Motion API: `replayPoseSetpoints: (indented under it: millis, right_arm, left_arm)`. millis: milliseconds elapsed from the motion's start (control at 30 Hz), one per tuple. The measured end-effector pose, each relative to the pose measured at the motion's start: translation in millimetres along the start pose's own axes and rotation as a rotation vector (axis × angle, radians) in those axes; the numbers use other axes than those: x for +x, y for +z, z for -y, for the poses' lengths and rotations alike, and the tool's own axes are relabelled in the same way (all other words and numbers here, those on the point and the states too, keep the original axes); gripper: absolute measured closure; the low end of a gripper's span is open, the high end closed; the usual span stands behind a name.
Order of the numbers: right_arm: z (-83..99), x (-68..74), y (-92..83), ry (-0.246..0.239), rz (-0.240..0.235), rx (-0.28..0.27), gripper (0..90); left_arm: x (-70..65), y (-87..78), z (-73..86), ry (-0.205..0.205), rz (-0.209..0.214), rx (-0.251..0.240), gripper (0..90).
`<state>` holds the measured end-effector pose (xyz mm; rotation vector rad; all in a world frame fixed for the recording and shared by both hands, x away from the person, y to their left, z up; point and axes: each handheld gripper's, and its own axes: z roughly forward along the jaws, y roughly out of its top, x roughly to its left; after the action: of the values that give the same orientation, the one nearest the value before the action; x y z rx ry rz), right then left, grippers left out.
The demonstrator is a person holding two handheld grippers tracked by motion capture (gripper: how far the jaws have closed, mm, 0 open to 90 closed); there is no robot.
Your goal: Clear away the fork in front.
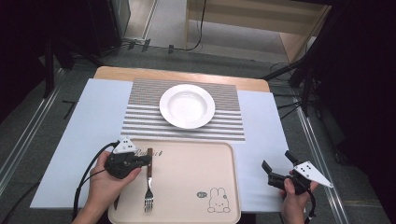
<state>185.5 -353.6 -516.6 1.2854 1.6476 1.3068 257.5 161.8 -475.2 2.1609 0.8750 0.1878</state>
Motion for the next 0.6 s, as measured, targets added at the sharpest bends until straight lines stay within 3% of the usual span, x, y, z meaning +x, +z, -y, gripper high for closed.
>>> replayPoseSetpoints:
  millis: [67,167,367,500,600]
  right_arm:
    - [0.0,0.0,0.1,0.000,0.000,0.001,0.0]
    - [-0.1,0.2,0.2,-0.004,-0.002,0.001,0.0]
    - [0.0,0.4,0.5,-0.007,-0.005,0.002,0.0]
    - [0.0,0.6,0.5,-0.008,-0.005,0.003,0.0]
    - [0.0,0.8,0.5,-0.009,-0.005,0.004,0.0]
  left_arm:
    - [-6.0,-0.6,2.2,0.012,0.029,0.003,89.3]
    - [-15.9,1.1,6.0,0.049,0.017,0.036,89.4]
    - [-30.8,10.7,15.3,0.072,0.049,0.103,89.4]
    - [-31.5,11.7,16.2,0.097,0.036,0.125,89.5]
    - [-27.3,13.0,19.2,0.091,0.035,0.141,89.5]
